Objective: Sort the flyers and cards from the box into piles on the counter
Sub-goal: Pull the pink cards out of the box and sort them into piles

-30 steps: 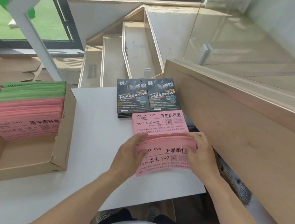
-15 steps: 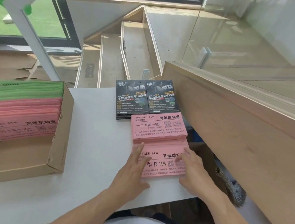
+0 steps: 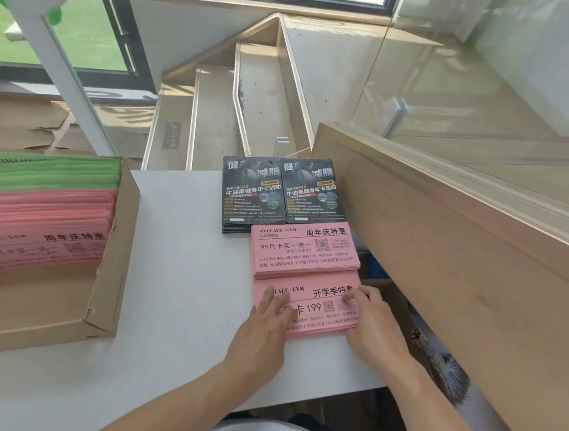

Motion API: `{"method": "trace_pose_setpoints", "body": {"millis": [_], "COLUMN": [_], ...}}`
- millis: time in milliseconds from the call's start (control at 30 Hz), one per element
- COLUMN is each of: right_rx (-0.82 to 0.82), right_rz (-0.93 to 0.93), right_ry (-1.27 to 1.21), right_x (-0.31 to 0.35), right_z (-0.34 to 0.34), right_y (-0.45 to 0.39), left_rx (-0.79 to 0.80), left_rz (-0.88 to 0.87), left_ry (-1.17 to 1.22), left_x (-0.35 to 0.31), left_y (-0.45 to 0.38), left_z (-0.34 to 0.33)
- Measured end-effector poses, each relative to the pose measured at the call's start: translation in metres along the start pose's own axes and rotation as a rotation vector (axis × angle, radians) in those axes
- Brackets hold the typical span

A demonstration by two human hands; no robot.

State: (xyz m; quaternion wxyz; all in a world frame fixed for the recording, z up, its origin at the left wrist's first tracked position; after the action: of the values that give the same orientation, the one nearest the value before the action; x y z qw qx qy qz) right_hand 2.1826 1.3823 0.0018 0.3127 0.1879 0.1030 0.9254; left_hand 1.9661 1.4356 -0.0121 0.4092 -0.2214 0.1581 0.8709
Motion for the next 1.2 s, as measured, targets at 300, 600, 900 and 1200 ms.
{"method": "trace_pose_setpoints", "body": {"millis": [300, 600, 900, 1200], "right_rx": [-0.009, -0.016, -0.069, -0.236], "right_rz": [-0.018, -0.001, 0.164, 0.448], "right_ry": [0.017, -0.006, 0.0, -0.324], "right_x": [0.003, 0.004, 0.044, 0.114], "right_z": [0.001, 0.002, -0.008, -0.031], "right_y": [0.002, 0.007, 0.03, 0.049], "left_rx": [0.126, 0.178, -0.159, -0.602], "left_rz": [-0.021, -0.052, -0.154, -0.16], "left_ry": [-0.052, -0.046, 0.031, 0.132], "left_x": [-0.011, -0.011, 0.017, 0.052], "left_y": [-0.006, -0.009, 0.019, 0.071], "left_z": [0.008, 0.009, 0.015, 0.069]}}
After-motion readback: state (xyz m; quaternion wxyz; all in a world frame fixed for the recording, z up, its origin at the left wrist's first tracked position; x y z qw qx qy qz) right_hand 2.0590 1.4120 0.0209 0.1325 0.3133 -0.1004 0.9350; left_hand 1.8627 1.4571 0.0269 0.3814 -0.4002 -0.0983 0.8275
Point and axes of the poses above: each hand's wrist, its own y-axis away from the middle knuckle, its own z-axis out of the back of the hand, x = y × z, the point moved 1 cm from there along -y, towards the middle knuckle, and after that the axes turned 14 degrees about -z, right-handed, at the moved point
